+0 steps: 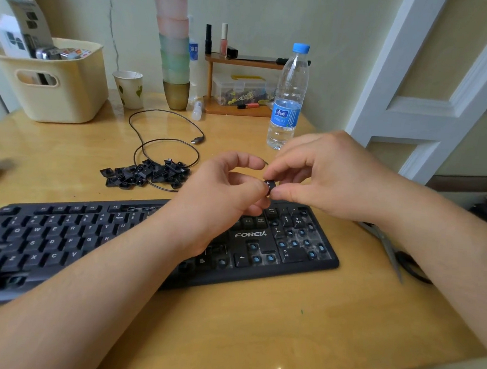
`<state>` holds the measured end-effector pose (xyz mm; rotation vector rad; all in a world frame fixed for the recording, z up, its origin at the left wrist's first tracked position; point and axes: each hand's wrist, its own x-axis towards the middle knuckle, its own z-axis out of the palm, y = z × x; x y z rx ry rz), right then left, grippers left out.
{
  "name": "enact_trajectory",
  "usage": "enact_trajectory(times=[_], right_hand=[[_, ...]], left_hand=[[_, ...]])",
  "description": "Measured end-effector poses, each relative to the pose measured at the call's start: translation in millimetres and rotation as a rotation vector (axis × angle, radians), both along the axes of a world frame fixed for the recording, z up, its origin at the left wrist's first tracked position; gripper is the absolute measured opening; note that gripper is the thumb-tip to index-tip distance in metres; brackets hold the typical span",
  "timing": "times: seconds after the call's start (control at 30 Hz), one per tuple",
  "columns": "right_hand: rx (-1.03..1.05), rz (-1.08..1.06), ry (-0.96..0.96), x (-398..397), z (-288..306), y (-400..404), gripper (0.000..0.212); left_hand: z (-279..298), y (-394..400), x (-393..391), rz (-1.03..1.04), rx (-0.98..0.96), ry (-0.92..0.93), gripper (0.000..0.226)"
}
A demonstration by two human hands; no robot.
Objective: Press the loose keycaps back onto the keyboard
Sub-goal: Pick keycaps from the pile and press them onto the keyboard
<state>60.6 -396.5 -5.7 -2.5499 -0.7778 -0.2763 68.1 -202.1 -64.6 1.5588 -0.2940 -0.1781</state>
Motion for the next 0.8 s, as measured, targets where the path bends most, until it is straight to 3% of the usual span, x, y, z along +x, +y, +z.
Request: enact_trajectory(times=[0.2, 0.27, 0.37, 0.43, 0.6, 0.8], right_hand=[[-0.142, -0.010, 0.014, 3, 3, -1, 0.020], [-0.155, -0.029, 0.051, 5, 3, -4, 0.017], [-0.154, -0.077, 0.108, 9, 0, -10, 0.016], [-0.171, -0.120, 0.160, 12, -5, -15, 0.016], [-0.150, -0.217, 0.214, 17, -16, -26, 0.018], [-0.199, -0.202, 0.170, 14, -18, -26, 0.021]], left_hand=[[2, 3, -3, -0.024, 0.130, -0.075, 0.024], [2, 6, -3, -0.013, 0.299, -0.179, 0.023], [1, 12, -2, 0.032, 0.684, -0.487, 0.027], [-1, 14, 0, 0.034, 0.808, -0.588, 0.031], [-3, 22, 7, 0.005, 0.948, -0.622, 0.036], [-3, 21, 6, -0.002, 0.920, -0.606, 0.036]])
